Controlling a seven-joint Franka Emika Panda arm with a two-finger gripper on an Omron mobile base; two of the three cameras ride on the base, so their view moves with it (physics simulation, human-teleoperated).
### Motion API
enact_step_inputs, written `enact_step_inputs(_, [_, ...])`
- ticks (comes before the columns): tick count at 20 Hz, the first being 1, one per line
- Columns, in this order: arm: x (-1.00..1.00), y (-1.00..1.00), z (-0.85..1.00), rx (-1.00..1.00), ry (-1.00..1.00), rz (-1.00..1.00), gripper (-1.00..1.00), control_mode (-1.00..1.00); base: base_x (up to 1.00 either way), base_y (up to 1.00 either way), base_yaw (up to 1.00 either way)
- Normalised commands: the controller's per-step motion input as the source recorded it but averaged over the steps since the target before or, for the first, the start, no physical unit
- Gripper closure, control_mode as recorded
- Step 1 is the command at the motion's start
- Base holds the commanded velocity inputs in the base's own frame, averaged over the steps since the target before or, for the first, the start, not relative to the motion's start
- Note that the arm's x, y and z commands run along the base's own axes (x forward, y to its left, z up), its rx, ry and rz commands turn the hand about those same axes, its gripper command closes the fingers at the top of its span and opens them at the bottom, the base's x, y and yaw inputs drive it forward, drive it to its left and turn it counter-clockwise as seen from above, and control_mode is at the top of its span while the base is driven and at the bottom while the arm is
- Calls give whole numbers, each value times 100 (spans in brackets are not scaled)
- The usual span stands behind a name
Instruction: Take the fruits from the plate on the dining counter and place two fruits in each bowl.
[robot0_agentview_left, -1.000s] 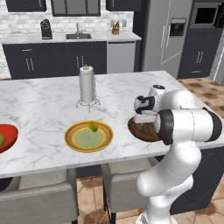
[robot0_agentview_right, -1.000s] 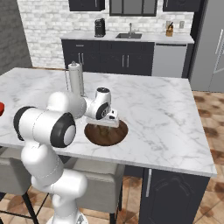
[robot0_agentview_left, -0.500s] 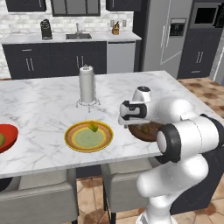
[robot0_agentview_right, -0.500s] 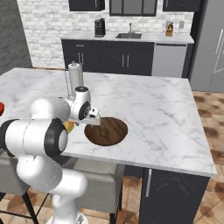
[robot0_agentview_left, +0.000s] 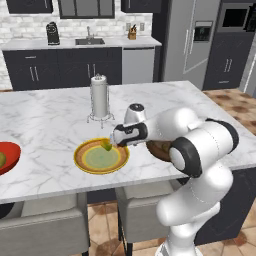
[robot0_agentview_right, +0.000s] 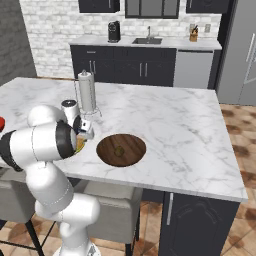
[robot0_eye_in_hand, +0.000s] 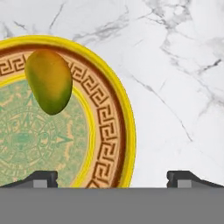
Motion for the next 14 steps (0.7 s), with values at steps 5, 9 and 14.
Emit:
enact_step_inputs(5, [48, 89, 1, 0, 4, 3, -100, -100, 0, 0, 0])
enact_step_inputs(9, [0, 47, 6, 0, 3, 2, -100, -100, 0, 0, 0])
enact_step_inputs(14, [20, 9, -2, 0, 3, 14, -100, -100, 0, 0, 0])
